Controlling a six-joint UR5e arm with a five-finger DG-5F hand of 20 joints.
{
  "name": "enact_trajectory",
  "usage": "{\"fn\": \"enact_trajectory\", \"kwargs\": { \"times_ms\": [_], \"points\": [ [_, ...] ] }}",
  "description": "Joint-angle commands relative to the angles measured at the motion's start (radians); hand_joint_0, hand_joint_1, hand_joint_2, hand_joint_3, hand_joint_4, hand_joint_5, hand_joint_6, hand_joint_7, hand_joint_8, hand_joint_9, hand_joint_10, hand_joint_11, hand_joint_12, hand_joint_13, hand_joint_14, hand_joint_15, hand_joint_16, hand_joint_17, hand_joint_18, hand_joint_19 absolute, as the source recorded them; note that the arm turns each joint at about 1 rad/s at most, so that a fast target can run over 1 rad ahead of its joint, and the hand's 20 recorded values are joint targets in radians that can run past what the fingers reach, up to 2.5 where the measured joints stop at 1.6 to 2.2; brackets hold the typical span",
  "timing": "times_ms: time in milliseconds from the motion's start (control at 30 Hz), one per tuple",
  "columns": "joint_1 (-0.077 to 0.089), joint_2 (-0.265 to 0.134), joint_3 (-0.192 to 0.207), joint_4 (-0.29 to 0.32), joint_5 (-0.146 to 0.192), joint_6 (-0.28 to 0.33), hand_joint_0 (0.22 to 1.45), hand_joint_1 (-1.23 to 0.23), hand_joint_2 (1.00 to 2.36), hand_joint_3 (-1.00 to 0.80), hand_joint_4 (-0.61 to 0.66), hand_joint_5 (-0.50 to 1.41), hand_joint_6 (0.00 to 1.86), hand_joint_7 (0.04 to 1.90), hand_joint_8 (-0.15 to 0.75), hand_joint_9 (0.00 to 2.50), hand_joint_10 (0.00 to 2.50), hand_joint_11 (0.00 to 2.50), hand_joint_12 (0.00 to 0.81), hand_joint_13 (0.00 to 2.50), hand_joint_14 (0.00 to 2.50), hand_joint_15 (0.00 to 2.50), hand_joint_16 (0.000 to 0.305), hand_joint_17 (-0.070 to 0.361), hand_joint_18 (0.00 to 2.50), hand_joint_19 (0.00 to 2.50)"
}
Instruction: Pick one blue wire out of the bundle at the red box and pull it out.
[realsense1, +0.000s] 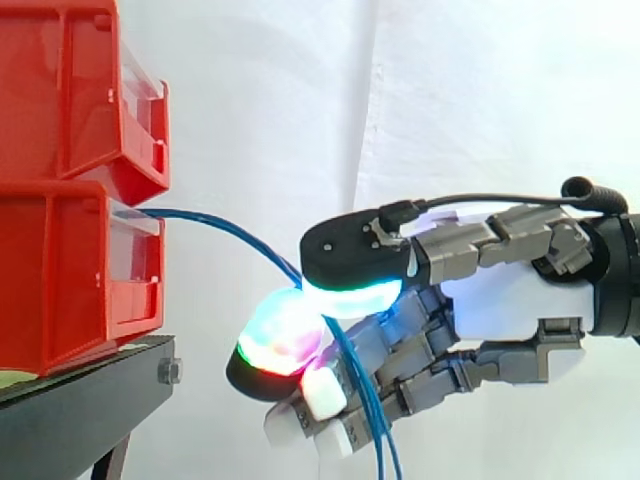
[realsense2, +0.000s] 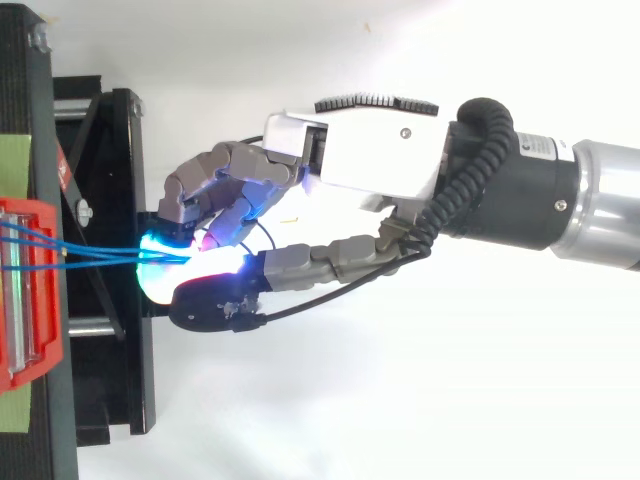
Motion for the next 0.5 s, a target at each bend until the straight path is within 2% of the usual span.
{"fn": "enact_trajectory", "kwargs": {
  "times_ms": [0,200,467],
  "points": [
    [-0.001,0.013,-0.001,-0.006,0.001,-0.015,0.59,-0.73,1.00,-0.03,0.30,-0.13,0.83,0.80,0.324,0.93,0.02,0.42,0.434,0.56,0.01,0.28,0.074,0.167,0.45,0.42],
    [-0.001,0.035,0.000,-0.030,0.004,-0.044,0.56,-0.70,1.01,-0.18,0.30,-0.13,0.81,0.79,0.306,0.90,0.02,0.43,0.411,0.53,0.01,0.30,0.070,0.157,0.39,0.45],
    [0.002,0.038,0.002,-0.047,0.009,-0.044,0.54,-0.64,1.01,-0.28,0.26,-0.12,0.73,0.89,0.278,0.87,0.02,0.45,0.380,0.49,0.01,0.30,0.062,0.140,0.32,0.48]
  ]
}}
